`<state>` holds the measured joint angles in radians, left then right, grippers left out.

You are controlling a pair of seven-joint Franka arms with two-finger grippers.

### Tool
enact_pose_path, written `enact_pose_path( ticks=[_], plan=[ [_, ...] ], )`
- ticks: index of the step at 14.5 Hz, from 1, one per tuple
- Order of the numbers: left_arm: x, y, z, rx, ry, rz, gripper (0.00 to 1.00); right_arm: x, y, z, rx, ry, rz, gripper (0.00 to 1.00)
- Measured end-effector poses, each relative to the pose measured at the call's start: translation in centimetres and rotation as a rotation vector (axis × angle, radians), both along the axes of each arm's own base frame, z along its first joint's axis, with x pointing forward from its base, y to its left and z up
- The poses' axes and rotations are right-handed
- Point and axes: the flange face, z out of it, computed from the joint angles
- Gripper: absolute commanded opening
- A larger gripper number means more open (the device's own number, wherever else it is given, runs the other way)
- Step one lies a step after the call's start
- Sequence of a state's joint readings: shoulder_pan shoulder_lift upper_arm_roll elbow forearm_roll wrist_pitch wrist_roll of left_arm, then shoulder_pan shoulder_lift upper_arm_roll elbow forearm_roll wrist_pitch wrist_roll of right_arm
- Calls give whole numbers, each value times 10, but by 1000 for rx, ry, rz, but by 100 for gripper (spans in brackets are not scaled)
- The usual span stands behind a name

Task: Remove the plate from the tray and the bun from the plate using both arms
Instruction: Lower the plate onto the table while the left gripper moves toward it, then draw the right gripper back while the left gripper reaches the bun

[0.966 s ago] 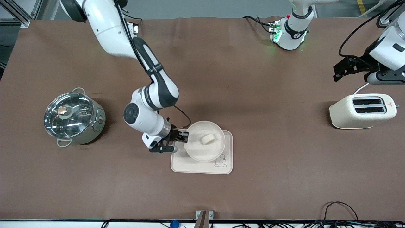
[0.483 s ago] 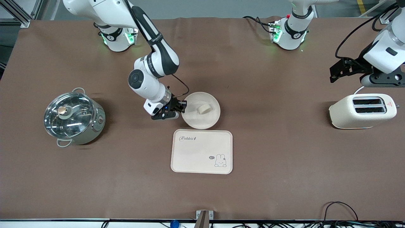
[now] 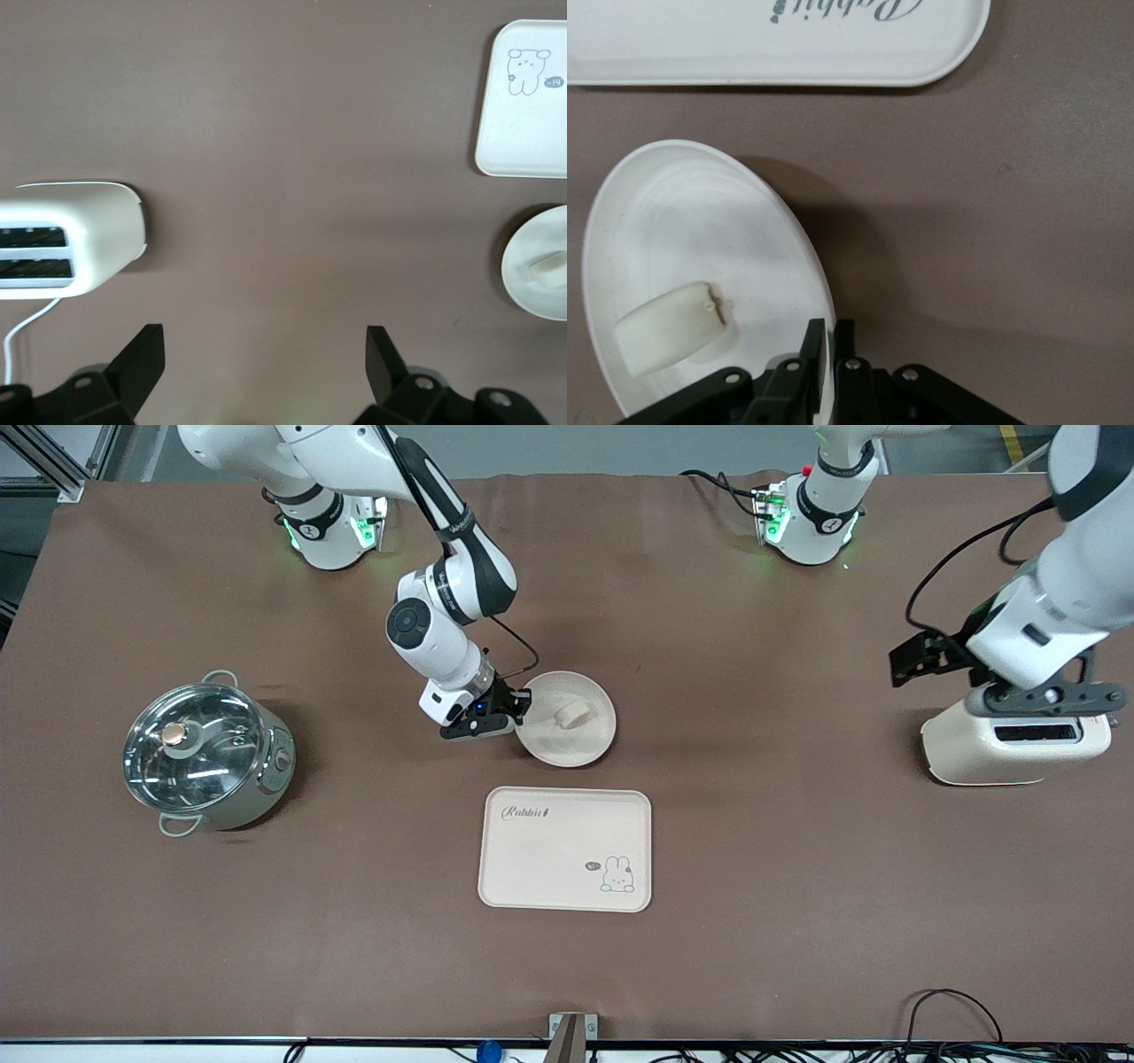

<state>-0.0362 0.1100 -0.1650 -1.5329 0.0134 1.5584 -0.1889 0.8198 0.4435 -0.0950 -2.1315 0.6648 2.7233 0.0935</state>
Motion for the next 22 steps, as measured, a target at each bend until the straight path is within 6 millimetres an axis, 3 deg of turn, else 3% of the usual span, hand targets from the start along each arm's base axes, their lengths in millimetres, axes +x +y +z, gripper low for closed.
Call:
enact_pose_path(
  ticks=[1,2,6,9,12,16,19,22],
  plan=[
    [5,-10,-11,-1,4,9,100,0,-1,-3,-4,1,0,95],
    [10,-18,-22,-1,10,20,100,0,-1,-5,-6,3,0,100],
    [25,-58,-67,1,25,87,100,9,-7,1,-1,-19,-20,100],
    [30,-102,-102,-10,11,137,100,34,-34,26,28,4,-69,100],
    [23,-164,-142,-19,6,214,100,63,-75,73,81,52,-115,100],
    [-6,-270,-208,-41,-6,361,100,91,-146,127,37,35,-113,100],
    [-31,-326,-262,-56,-1,455,100,96,-202,190,-63,30,-39,100],
    [-60,-369,-311,-41,-12,531,100,93,-244,260,-120,57,-6,100]
  ],
)
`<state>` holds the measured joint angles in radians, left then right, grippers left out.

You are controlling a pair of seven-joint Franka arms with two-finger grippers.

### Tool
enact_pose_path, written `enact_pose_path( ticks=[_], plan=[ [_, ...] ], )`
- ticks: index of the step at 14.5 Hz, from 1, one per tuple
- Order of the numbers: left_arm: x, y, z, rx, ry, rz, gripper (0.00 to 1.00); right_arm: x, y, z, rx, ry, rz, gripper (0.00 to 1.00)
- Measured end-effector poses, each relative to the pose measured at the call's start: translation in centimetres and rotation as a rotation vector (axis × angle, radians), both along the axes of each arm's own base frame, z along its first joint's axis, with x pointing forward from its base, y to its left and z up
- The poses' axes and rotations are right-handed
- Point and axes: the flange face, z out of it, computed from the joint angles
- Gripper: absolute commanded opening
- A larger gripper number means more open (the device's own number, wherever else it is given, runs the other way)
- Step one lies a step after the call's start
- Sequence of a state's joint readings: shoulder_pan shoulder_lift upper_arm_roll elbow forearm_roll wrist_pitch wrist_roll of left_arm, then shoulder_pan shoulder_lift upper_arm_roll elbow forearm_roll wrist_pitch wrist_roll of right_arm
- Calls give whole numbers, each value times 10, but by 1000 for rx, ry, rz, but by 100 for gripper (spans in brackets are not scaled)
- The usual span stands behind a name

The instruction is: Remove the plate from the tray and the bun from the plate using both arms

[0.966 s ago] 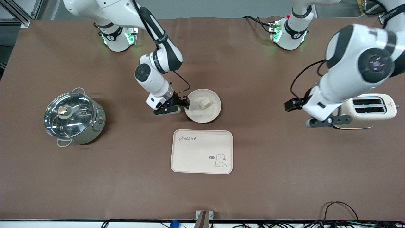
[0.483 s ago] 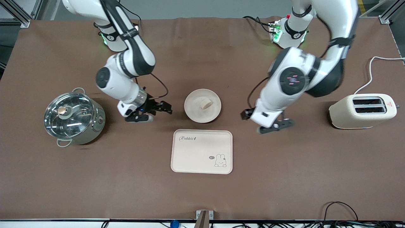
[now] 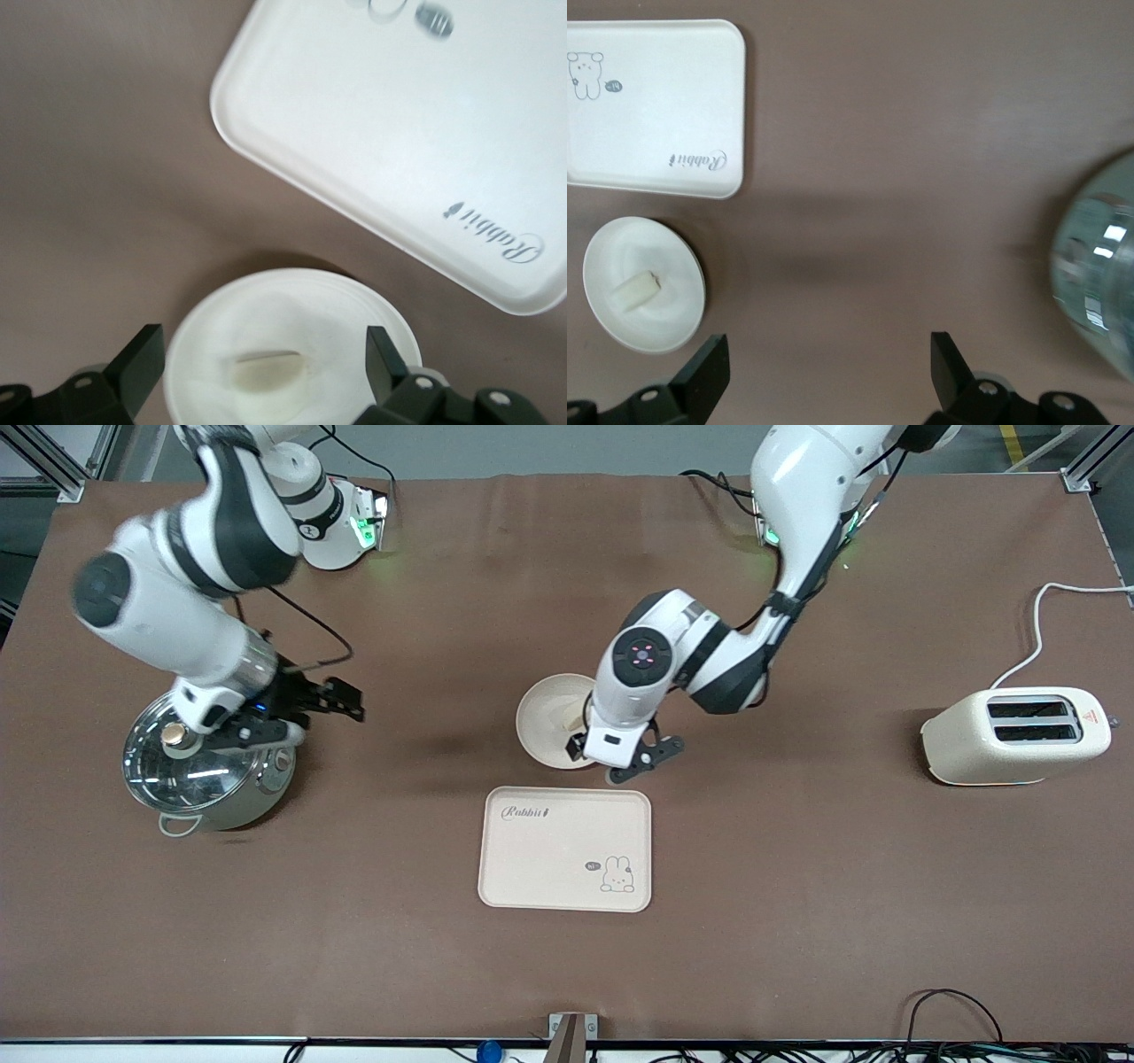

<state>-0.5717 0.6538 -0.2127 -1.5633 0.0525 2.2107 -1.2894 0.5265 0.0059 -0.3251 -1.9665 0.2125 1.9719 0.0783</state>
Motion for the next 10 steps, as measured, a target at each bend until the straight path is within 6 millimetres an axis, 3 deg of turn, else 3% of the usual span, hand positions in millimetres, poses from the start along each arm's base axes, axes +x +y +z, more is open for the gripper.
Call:
enact_pose_path(
  ticks=[2,5,8,10],
  plan=[
    [-21,-20,-24,38,-1,32,100,3,-18,40,-56,1,19,100],
    [-41,-34,-44,62,20,58,99,1,-23,88,-102,20,44,100],
    [-53,-39,-60,82,40,79,95,-3,-30,124,-132,2,49,100],
    [-63,-45,-68,86,44,98,84,-6,-42,141,-166,-29,41,100]
  ],
)
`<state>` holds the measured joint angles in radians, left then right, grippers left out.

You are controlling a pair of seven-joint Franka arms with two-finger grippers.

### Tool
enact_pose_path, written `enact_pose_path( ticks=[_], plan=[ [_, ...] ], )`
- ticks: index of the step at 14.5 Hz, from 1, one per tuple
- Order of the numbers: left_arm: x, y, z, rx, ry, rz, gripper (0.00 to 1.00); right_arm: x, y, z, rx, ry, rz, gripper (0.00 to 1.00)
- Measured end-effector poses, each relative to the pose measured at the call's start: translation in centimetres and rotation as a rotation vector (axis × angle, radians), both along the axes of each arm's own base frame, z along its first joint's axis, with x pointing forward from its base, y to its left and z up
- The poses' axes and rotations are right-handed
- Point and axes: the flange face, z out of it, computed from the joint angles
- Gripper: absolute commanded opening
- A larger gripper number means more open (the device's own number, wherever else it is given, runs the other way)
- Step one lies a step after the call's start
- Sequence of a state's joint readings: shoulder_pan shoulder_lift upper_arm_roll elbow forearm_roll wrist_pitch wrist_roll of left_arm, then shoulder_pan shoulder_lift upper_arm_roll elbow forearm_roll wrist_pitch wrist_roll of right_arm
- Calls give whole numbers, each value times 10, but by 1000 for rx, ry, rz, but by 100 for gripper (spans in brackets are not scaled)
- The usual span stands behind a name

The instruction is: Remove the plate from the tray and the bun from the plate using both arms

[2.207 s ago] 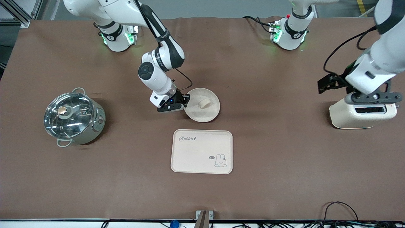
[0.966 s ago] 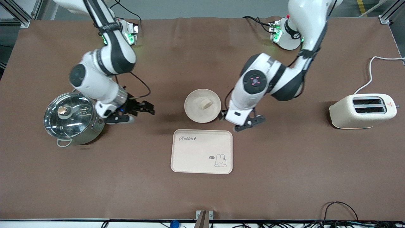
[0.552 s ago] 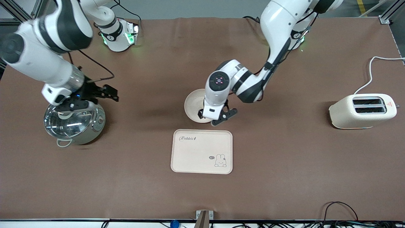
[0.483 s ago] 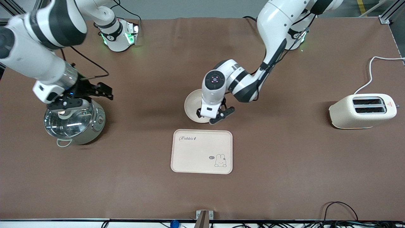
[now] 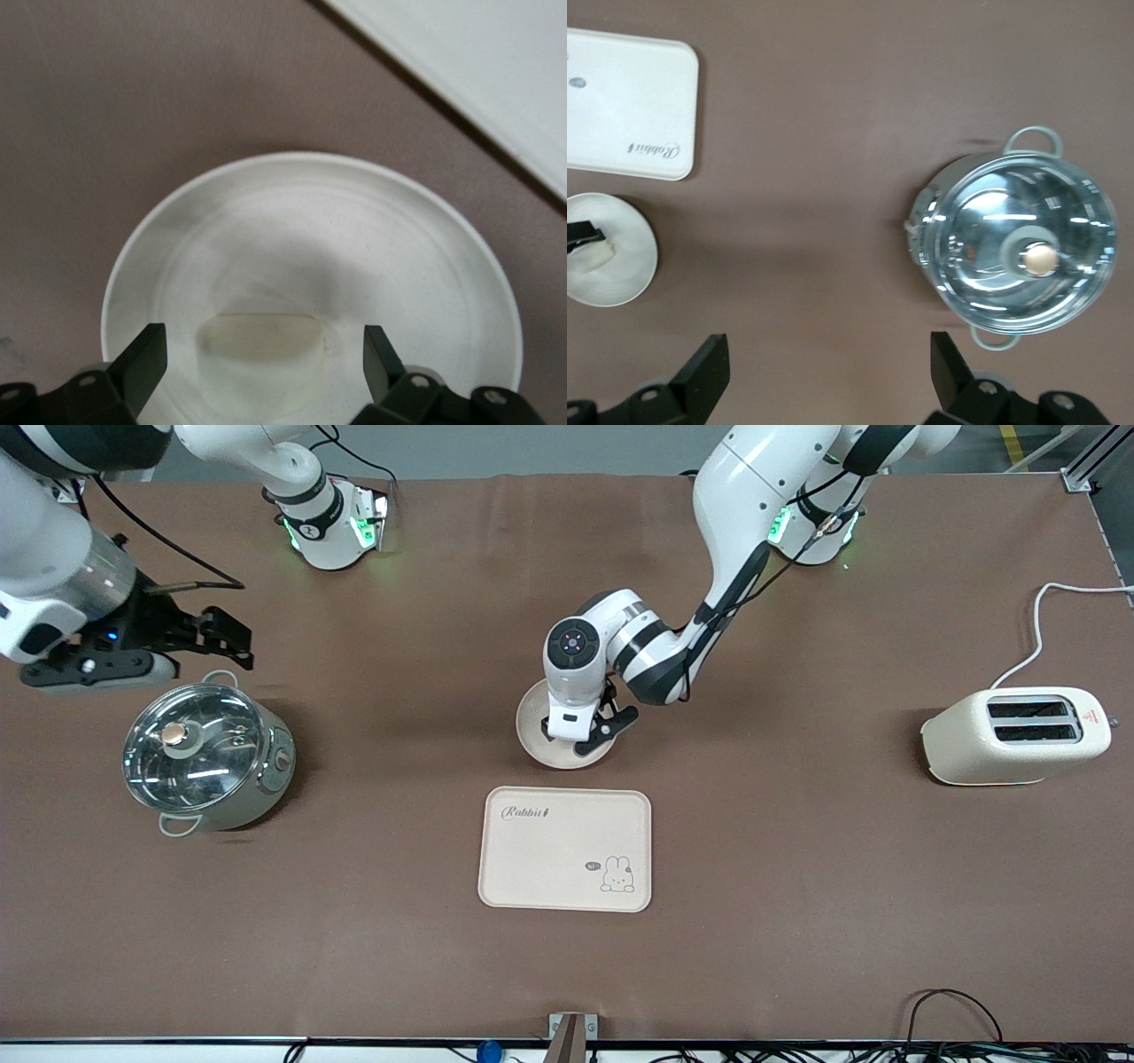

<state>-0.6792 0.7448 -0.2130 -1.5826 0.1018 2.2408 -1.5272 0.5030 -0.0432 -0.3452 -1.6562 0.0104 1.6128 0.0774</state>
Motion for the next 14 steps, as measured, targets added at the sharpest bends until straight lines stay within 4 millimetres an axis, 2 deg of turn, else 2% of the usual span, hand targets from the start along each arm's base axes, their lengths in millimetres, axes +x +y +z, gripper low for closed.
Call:
enact_pose_path(
  ticks=[2,5,7,9,12,14],
  plan=[
    [-6,-2,-7,-1,1,5,73,-2,-25,10,-8,-16,-39,100],
    [-13,-6,-17,-2,2,17,52,-3,-89,17,-15,-23,-148,100],
    [-13,-6,-17,-2,2,27,43,-5,-116,19,-24,-23,-190,100],
    [-13,-6,-17,-2,1,35,38,-6,-123,23,-26,-31,-199,100],
    [-11,-6,-14,-3,-2,46,39,-5,-117,24,-27,-33,-186,100],
    [-1,-4,-4,-11,-19,59,39,-5,-115,24,-27,-33,-182,100]
  ],
)
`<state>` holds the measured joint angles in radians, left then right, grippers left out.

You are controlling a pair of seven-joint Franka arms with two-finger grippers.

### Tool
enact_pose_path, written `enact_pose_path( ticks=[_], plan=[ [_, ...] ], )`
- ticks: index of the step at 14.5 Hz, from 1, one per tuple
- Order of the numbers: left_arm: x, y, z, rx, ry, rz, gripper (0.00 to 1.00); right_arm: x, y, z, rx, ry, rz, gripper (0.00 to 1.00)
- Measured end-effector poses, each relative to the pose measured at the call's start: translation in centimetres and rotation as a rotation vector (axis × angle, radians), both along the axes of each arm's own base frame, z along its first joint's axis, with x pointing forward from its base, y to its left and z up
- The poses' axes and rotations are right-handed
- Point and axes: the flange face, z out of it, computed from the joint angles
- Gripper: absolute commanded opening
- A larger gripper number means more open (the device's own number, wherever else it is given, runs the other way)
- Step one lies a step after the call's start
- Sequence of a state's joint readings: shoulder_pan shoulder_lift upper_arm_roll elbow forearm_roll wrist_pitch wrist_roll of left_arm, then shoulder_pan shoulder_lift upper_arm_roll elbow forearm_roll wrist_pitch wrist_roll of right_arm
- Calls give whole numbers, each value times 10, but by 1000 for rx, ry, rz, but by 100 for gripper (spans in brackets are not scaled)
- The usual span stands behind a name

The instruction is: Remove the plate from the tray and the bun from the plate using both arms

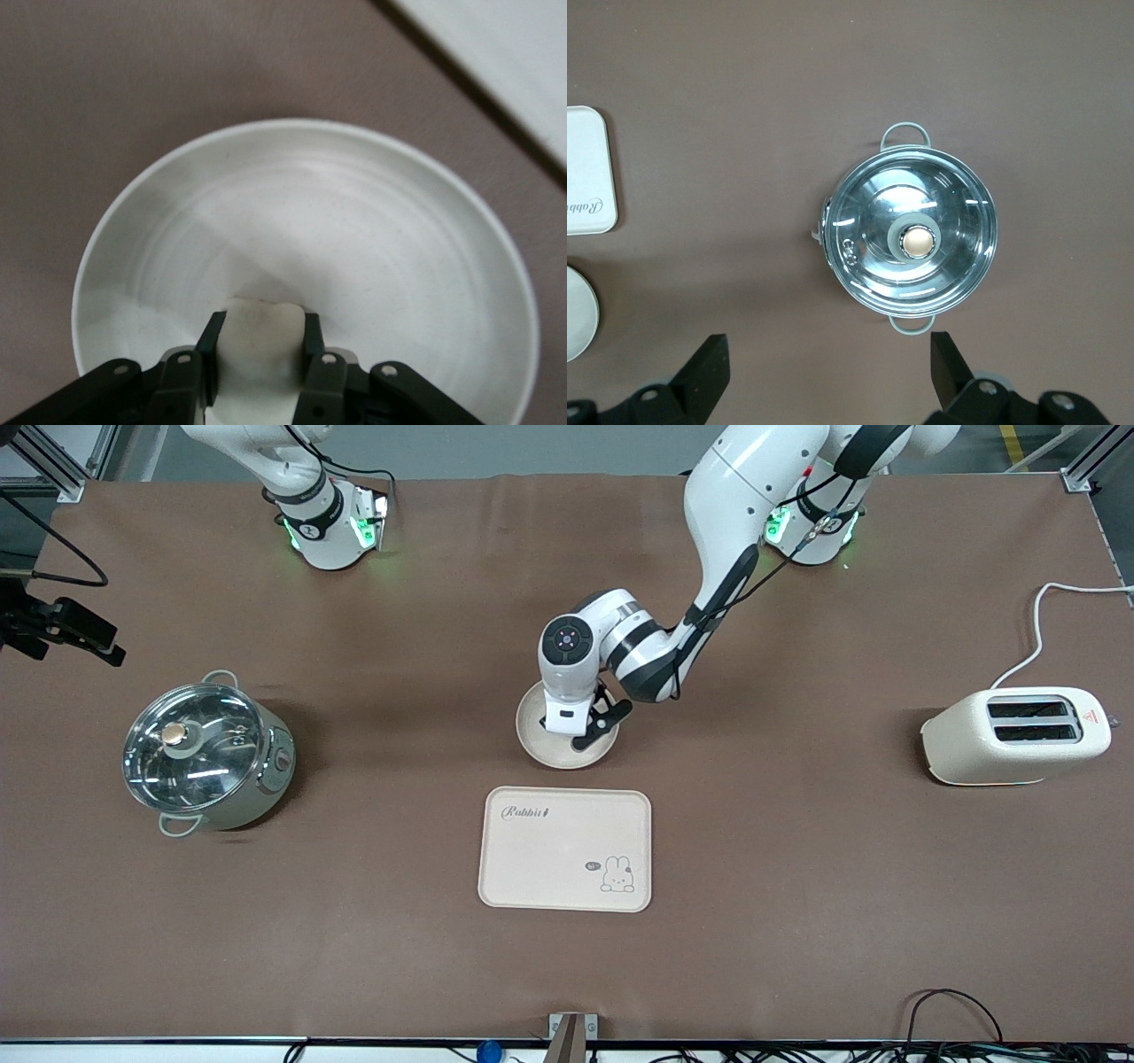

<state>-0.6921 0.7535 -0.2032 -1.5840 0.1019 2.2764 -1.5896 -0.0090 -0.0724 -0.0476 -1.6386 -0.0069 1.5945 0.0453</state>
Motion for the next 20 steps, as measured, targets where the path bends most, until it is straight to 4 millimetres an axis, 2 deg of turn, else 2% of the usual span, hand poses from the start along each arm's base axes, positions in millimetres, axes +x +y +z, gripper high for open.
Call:
enact_pose_path(
  ticks=[2,4,6,8,10,12,15,17,20],
  plan=[
    [21,10,26,-11,-35,29,40,0,0,0,0,2,0,100],
    [57,38,64,-30,-80,59,40,0,0,0,0,4,1,100],
    [98,86,96,-27,-100,65,40,-1,0,-1,0,6,3,100],
    [134,144,106,-5,-90,53,41,-1,-1,-1,0,8,2,100],
    [167,207,99,9,-71,51,42,-1,-2,-2,0,10,2,100],
    [192,274,81,31,-48,45,42,-1,-2,-2,1,11,3,100],
    [216,365,47,81,-13,65,46,0,-2,-3,1,12,4,100],
    [221,396,26,92,13,89,49,-1,-2,-3,1,13,6,100],
    [219,402,5,94,40,97,59,-1,-1,-3,1,15,8,100]
  ],
)
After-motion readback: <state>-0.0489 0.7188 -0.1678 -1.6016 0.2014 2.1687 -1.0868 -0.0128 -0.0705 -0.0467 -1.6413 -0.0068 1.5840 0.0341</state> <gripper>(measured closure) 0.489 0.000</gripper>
